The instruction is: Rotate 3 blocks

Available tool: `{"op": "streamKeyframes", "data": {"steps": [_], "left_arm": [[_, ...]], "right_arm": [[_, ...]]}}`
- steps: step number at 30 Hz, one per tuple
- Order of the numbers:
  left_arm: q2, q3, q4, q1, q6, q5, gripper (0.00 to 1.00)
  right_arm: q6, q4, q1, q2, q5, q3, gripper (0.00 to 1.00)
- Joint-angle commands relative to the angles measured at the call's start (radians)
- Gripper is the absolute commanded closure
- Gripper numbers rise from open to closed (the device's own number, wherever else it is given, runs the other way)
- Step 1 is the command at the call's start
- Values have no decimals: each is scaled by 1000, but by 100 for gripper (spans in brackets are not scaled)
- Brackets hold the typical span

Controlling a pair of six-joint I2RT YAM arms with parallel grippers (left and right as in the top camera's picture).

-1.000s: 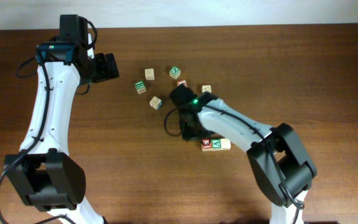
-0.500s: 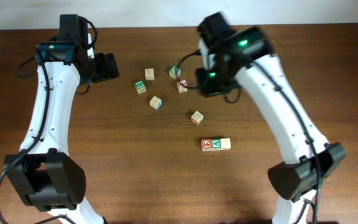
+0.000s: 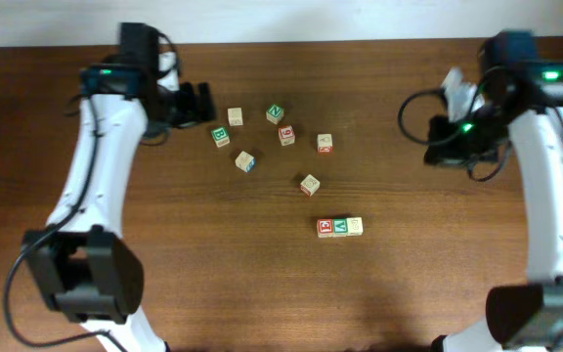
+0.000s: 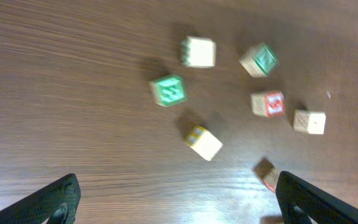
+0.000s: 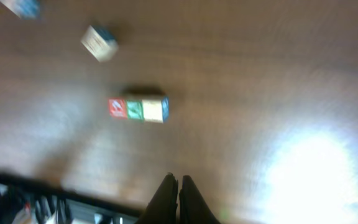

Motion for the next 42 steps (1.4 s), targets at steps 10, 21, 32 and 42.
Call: {"op": "streamKeyframes", "data": {"steps": [10,21,32,42], "left_arm": [[132,8,28,-283,-34,-28,5],[132,8,40,-282,-48,-47,4],[132,8,8,-280,-47,-46,3],[132,18,-82,-186,21,-7,1]], "right_arm": [[48,639,11,-2,-107,-716,95],[244,783,209,67,-52,-774,96],[371,782,330,67,-92,-774,96],[494,853,413,67,-171,-771,96]]}}
